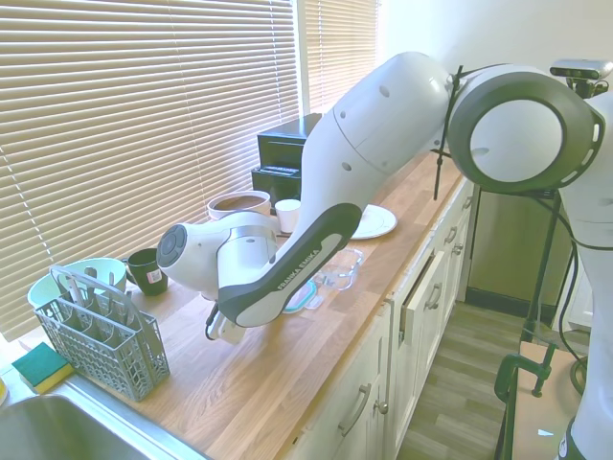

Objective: Cover the lid of the food container

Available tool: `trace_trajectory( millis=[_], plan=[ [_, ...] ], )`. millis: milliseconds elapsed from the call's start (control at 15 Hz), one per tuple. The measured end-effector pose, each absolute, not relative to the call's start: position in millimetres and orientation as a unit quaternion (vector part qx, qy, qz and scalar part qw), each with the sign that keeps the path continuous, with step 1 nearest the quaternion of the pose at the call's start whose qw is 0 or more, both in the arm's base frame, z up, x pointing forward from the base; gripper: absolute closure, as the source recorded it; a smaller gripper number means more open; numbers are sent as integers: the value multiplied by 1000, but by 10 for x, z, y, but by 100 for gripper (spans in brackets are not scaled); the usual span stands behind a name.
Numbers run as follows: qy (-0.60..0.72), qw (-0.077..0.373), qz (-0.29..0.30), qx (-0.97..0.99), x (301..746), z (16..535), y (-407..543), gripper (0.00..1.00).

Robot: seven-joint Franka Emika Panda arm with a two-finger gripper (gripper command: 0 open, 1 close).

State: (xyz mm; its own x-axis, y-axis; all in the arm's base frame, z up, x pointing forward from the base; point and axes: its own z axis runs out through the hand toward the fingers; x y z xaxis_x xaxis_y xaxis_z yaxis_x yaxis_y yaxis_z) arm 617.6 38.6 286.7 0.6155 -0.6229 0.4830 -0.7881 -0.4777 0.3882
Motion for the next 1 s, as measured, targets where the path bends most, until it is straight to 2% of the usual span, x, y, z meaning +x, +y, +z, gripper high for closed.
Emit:
trace_trajectory(
  millis=[533,1000],
  plan=[
    [-418,267,145,856,5956,3319,627,100],
    [-430,217,147,864,5785,3975,616,100]
  ],
)
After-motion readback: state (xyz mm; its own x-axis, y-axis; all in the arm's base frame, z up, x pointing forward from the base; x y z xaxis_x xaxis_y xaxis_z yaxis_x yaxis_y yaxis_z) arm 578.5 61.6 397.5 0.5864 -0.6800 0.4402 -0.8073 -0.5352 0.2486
